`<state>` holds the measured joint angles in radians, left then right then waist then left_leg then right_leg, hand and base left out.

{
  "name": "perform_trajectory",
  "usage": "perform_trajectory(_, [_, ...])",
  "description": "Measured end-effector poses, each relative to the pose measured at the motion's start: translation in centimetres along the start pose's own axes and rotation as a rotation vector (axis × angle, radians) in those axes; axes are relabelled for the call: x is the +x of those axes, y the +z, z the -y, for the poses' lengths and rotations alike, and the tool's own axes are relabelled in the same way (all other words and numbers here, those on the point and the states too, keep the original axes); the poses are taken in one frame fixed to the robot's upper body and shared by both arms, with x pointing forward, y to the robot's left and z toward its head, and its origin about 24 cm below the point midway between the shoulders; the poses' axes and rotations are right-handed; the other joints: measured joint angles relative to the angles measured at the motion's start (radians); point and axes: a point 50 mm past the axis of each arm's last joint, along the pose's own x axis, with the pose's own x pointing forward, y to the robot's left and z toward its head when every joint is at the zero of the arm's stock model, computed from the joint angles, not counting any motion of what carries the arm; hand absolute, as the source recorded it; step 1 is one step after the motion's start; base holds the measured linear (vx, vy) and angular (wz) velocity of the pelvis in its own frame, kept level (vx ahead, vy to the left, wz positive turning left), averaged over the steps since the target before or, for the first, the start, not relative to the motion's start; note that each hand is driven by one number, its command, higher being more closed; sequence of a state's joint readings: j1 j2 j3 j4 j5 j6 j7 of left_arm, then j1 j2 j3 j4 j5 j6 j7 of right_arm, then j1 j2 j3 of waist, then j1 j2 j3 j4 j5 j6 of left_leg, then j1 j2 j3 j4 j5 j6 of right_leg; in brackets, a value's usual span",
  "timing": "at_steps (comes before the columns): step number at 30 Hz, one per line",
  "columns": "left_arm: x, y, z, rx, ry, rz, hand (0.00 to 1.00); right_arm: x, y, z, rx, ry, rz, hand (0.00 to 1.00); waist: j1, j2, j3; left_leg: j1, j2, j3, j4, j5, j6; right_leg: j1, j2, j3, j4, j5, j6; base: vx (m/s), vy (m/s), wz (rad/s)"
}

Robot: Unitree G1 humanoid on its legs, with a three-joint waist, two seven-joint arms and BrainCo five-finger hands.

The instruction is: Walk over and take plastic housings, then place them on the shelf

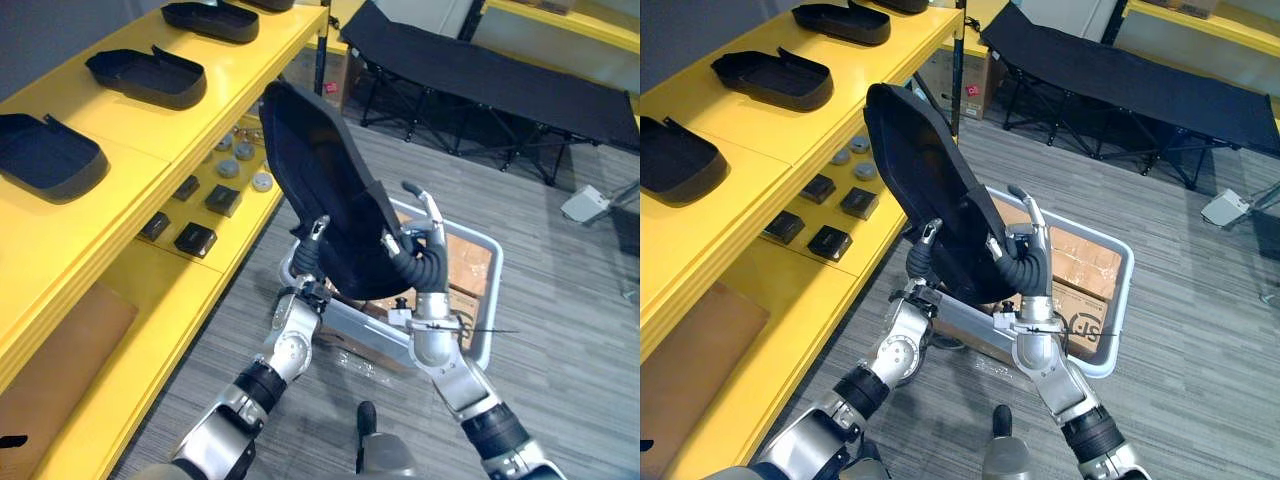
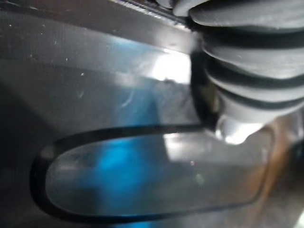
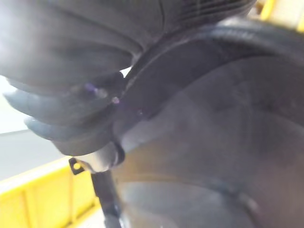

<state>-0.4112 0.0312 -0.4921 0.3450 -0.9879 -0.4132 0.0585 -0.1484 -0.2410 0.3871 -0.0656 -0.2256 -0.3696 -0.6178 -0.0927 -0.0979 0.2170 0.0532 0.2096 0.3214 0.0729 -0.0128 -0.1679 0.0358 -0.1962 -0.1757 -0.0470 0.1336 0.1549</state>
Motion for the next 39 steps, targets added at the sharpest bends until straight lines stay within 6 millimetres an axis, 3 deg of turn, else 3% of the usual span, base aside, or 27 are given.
perform_trajectory(5, [-1.2, 1.0, 0.3, 0.095, 0.081, 0.077, 1.00, 0.4, 1.4, -0.2, 0.074, -0.017, 0.026, 0.00, 0.027, 0.031, -0.059, 0.028, -0.015, -0.006, -0.046, 0.023, 0.002, 0.016, -0.008, -0.015, 0.001, -0.006, 0.007, -0.01, 0.004, 0.06])
perform_trajectory(9, [-2.5, 1.2, -1.5, 0.248, 0.225, 0.120, 1.00, 1.0, 2.6, -0.1, 0.168, -0.030, 0.021, 0.00, 0.037, 0.036, -0.076, 0.056, -0.018, -0.007, -0.072, 0.034, 0.000, 0.034, -0.008, -0.019, 0.003, -0.012, 0.006, -0.05, 0.000, 0.03])
perform_trajectory(12, [-3.9, 1.9, -3.5, 0.413, 0.360, 0.169, 1.00, 1.6, 3.3, 0.3, 0.404, -0.003, -0.029, 0.00, 0.044, 0.035, -0.089, 0.071, -0.020, -0.005, -0.103, 0.049, 0.004, 0.032, -0.006, -0.021, 0.002, -0.014, 0.004, -0.04, -0.006, -0.01])
perform_trajectory(16, [-5.5, 3.5, -5.8, 0.553, 0.509, 0.237, 1.00, 1.4, 3.5, 2.5, 0.725, -0.007, -0.059, 0.00, 0.052, 0.037, -0.100, 0.071, -0.020, -0.010, -0.124, 0.066, -0.002, 0.030, -0.004, -0.032, 0.002, -0.015, 0.004, -0.02, 0.000, 0.06])
perform_trajectory(19, [-7.6, 4.6, -7.2, 0.617, 0.624, 0.285, 1.00, -0.5, 2.3, 5.2, 0.807, -0.112, -0.100, 0.00, 0.052, 0.036, -0.122, 0.070, -0.020, -0.010, -0.137, 0.072, -0.004, 0.024, -0.001, -0.033, 0.002, -0.014, 0.003, 0.02, 0.007, 0.00])
perform_trajectory(23, [-9.7, 6.9, -7.0, 0.622, 0.683, 0.415, 1.00, -5.4, -0.5, 9.2, 0.673, -0.332, -0.280, 0.00, 0.045, 0.038, -0.123, 0.070, -0.020, 0.003, -0.137, 0.069, -0.005, 0.013, 0.000, -0.015, 0.001, -0.014, 0.003, 0.02, 0.007, -0.09])
perform_trajectory(28, [-11.9, 8.8, -6.1, 0.658, 0.686, 0.510, 1.00, -10.9, -4.1, 11.3, 0.555, -0.478, -0.541, 0.00, 0.023, 0.053, -0.130, 0.068, -0.020, 0.021, -0.135, 0.058, -0.006, 0.000, 0.000, -0.005, -0.006, -0.018, -0.001, -0.01, 0.008, -0.11])
perform_trajectory(31, [-12.8, 9.3, -5.4, 0.704, 0.676, 0.533, 1.00, -11.4, -4.8, 10.9, 0.565, -0.445, -0.571, 0.00, 0.028, 0.076, -0.139, 0.048, -0.020, 0.008, -0.132, 0.051, -0.005, 0.001, 0.000, -0.019, -0.019, -0.021, 0.000, 0.00, 0.000, 0.10])
perform_trajectory(34, [-13.9, 10.8, -4.7, 0.760, 0.677, 0.598, 1.00, -10.5, -4.9, 9.0, 0.700, -0.364, -0.556, 0.00, 0.050, 0.094, -0.141, 0.021, -0.020, -0.051, -0.128, 0.057, -0.002, 0.018, -0.001, -0.074, -0.028, -0.018, -0.001, 0.01, -0.005, 0.51])
perform_trajectory(36, [-14.9, 12.4, -4.3, 0.807, 0.684, 0.660, 1.00, -9.6, -5.1, 5.9, 0.751, -0.230, -0.583, 0.00, 0.081, 0.101, -0.141, -0.003, -0.020, -0.120, -0.110, 0.061, -0.006, 0.052, -0.002, -0.141, -0.030, -0.020, 0.003, 0.02, -0.006, 0.86])
perform_trajectory(39, [-16.5, 14.6, -4.1, 0.913, 0.718, 0.733, 1.00, -7.4, -4.6, 1.3, 0.679, 0.040, -0.557, 0.00, 0.150, 0.101, -0.139, -0.018, -0.028, -0.182, -0.100, 0.060, -0.006, 0.095, -0.006, -0.211, -0.031, -0.036, 0.011, 0.02, -0.004, 0.68])
